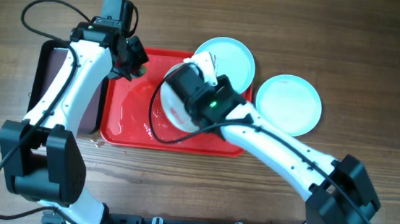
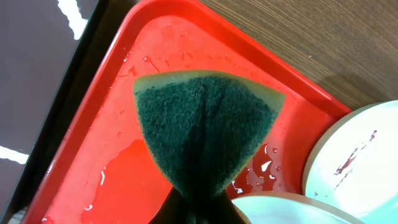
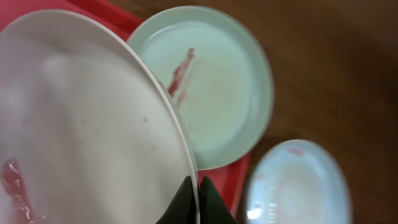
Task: Clean dirty plates on tray and stack at the side
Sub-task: 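Lift the white plate with the right gripper and carry it right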
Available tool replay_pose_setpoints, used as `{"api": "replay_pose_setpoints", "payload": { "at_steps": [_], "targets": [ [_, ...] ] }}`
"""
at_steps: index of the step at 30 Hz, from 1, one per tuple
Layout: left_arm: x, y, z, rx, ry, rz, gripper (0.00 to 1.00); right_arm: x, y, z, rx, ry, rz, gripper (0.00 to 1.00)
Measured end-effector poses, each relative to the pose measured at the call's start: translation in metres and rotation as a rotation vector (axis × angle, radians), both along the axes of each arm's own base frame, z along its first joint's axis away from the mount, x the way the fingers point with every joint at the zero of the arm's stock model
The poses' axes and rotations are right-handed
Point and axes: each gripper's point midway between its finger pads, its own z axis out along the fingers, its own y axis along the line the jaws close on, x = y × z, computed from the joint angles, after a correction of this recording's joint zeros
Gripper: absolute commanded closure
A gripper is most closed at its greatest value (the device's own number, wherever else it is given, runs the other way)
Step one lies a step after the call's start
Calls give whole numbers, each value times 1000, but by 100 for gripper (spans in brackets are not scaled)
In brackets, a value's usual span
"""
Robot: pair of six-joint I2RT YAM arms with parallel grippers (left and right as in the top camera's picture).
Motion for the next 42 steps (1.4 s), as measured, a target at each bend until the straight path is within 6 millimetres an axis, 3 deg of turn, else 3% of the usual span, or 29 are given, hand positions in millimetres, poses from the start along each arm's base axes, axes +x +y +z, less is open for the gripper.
{"api": "replay_pose_setpoints", "payload": {
  "at_steps": [7, 12, 20, 32, 37, 42],
  "targets": [
    [1, 5, 1, -69, 7, 23, 96, -11, -1, 40, -236, -249, -17, 96],
    [1, 9, 1, -90, 9, 36, 96, -25, 2, 80, -376, -461, -49, 96],
    [0, 8, 1, -96, 14, 34, 96, -43, 12, 105, -473, -582, -35, 96],
    [-3, 8, 0, -99, 26, 33, 96, -44, 12, 106, -485, -589, -35, 95],
    [-5, 8, -1, -98, 35, 33, 96, -45, 21, 76, -417, -439, 55, 96],
    [-9, 7, -2, -100, 51, 33, 96, -48, 29, 42, -218, -232, 96, 96]
  ]
}}
